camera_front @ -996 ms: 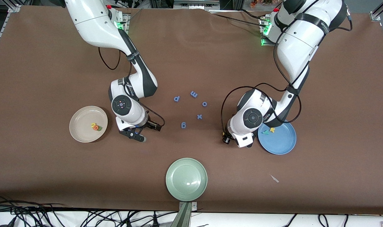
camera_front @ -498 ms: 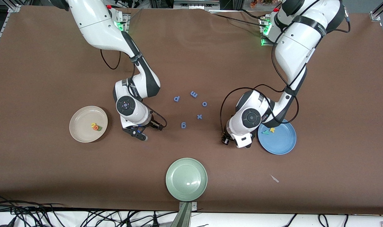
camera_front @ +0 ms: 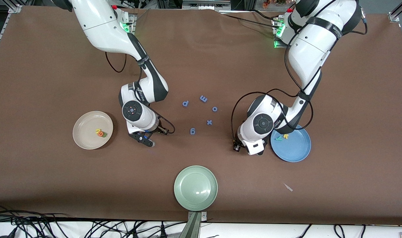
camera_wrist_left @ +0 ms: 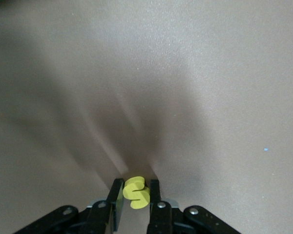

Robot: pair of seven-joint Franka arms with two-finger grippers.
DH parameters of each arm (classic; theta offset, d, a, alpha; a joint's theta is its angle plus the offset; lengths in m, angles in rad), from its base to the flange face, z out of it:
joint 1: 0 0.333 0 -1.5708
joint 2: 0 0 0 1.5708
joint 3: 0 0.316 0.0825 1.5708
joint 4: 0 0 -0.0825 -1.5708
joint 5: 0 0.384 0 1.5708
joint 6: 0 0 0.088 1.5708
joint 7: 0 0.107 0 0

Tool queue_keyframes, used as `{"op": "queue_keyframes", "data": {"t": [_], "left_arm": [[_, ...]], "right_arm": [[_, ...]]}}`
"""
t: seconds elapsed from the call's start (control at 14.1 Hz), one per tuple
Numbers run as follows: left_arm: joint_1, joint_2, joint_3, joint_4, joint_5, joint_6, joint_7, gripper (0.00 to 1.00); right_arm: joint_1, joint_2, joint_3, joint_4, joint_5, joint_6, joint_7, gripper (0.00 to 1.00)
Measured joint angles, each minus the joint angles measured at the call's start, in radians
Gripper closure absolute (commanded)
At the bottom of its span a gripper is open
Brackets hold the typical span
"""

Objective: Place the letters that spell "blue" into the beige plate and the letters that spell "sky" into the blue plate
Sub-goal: 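Grasp the yellow s with the left gripper while the right gripper grasps green l, then carry the yellow s over the blue plate while the right gripper carries green l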

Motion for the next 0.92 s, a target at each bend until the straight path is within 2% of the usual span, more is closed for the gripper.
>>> {"op": "queue_keyframes", "data": {"t": [0.14,0.36,0.64,0.92], "left_arm": [[0.001,-0.005,0.005,0.004,0.0,-0.012,-0.002,0.99],[0.009,-0.055,0.009,0.019,0.021,-0.137,0.019,0.99],[0.072,-0.168,0.01,0.023,0.026,-0.366,0.196,0.99],[0.195,-0.194,0.012,0.002,0.026,-0.407,0.483,0.99]], "right_arm": [[-0.002,-0.003,-0.002,0.005,-0.001,0.0,-0.008,1.0],[-0.004,-0.018,-0.031,0.013,-0.003,-0.055,-0.131,1.0],[-0.015,-0.09,-0.159,0.019,-0.003,-0.27,-0.452,1.0],[-0.022,-0.126,-0.3,0.018,-0.003,-0.422,-0.733,1.0]]}}
